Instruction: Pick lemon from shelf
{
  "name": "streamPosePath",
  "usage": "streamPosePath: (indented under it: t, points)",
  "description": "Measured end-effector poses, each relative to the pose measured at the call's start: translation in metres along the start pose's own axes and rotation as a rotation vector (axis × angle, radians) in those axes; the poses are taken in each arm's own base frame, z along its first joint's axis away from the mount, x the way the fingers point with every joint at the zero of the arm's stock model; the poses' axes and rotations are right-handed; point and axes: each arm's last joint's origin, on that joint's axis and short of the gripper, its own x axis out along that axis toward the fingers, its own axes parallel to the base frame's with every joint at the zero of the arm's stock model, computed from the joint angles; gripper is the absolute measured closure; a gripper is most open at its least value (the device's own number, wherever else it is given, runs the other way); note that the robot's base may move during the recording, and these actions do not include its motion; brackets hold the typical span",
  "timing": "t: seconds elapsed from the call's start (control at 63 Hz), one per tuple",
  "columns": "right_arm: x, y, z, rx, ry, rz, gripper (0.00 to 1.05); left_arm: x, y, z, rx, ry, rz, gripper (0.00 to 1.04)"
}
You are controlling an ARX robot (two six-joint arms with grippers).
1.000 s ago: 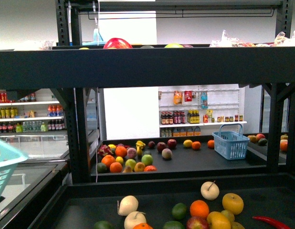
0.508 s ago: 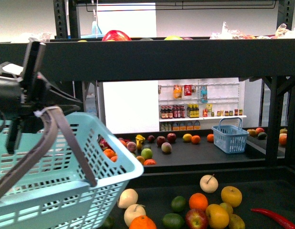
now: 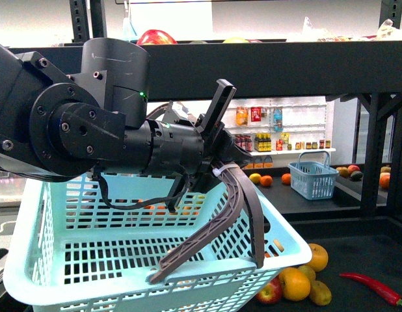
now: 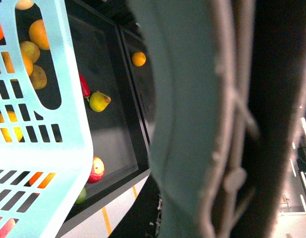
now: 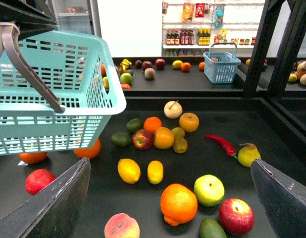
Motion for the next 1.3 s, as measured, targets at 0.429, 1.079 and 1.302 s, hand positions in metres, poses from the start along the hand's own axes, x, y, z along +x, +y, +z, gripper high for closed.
streamPosePath:
  t: [0.429,1.079,1.302]
  points:
    - [0.104,-0.052,-0.025,0.238,0.611,-0.122,0.07,0.002,0.002,-0.002,0.002,0.007,0.001,0.96]
    - [0.277,0.004,-0.136,-0.157,0.777,0.360,0.07,0.002,0.002,-0.002,0.002,0.009,0.002,0.97]
    - [0.308,0.029,-0.171,-0.258,0.747,0.465,0.07,0.002,0.002,-0.002,0.002,0.009,0.002,0.97]
